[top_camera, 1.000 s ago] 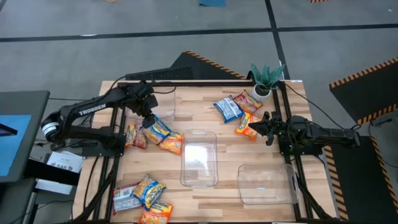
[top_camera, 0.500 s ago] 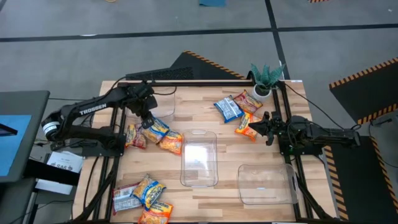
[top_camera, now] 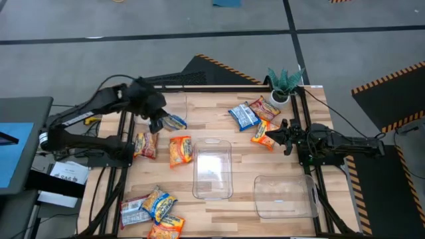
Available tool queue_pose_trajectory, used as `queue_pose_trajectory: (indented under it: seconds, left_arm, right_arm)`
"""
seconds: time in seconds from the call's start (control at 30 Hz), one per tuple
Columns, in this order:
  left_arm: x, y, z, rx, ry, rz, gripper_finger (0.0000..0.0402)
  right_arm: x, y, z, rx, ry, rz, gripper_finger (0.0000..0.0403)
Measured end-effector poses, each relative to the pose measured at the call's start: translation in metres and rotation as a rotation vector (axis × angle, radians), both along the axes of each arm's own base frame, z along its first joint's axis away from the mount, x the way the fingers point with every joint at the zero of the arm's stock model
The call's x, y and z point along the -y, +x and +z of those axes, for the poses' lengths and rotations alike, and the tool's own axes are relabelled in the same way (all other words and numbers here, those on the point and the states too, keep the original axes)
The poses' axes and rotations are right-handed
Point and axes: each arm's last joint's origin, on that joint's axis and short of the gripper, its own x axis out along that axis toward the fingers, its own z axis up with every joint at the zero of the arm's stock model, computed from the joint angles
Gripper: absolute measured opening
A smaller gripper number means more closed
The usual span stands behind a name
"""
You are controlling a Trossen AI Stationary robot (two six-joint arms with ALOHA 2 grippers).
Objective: Sort Maruchan noodles
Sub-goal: Put the middle left blue noodle pack into the top transparent bin
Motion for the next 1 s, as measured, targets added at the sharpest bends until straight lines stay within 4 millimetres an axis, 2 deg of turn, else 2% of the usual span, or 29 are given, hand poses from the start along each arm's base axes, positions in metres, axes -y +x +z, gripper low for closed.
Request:
queue_pose_trajectory:
  seconds: [0.13, 0.23, 0.37, 0.63, 0.73, 1.0]
  left_arm:
    - [0.006, -0.013, 0.029, 0.102, 0.130, 0.039, 0.0000]
    - [0.006, -0.020, 0.033, 0.100, 0.215, 0.098, 0.0000]
    - [0.000, -0.023, 0.022, 0.056, 0.240, 0.139, 0.0000]
    - [-0.021, -0.022, -0.025, -0.067, 0.260, 0.244, 0.0000]
    - [-0.026, -0.025, -0.037, -0.127, 0.275, 0.286, 0.0000]
    - [-0.027, -0.031, -0.043, -0.235, 0.333, 0.393, 0.0005]
  right_arm:
    - [0.000, 0.000, 0.000, 0.000, 0.000, 0.000, 0.0033]
    - [0.000, 0.000, 0.000, 0.000, 0.000, 0.000, 0.0033]
    - [0.000, 0.000, 0.000, 0.000, 0.000, 0.000, 0.0033]
    - [0.000, 0.000, 0.000, 0.000, 0.000, 0.000, 0.0033]
    - [0.000, 0.000, 0.000, 0.000, 0.000, 0.000, 0.0033]
    - [0.000, 0.000, 0.000, 0.000, 0.000, 0.000, 0.0033]
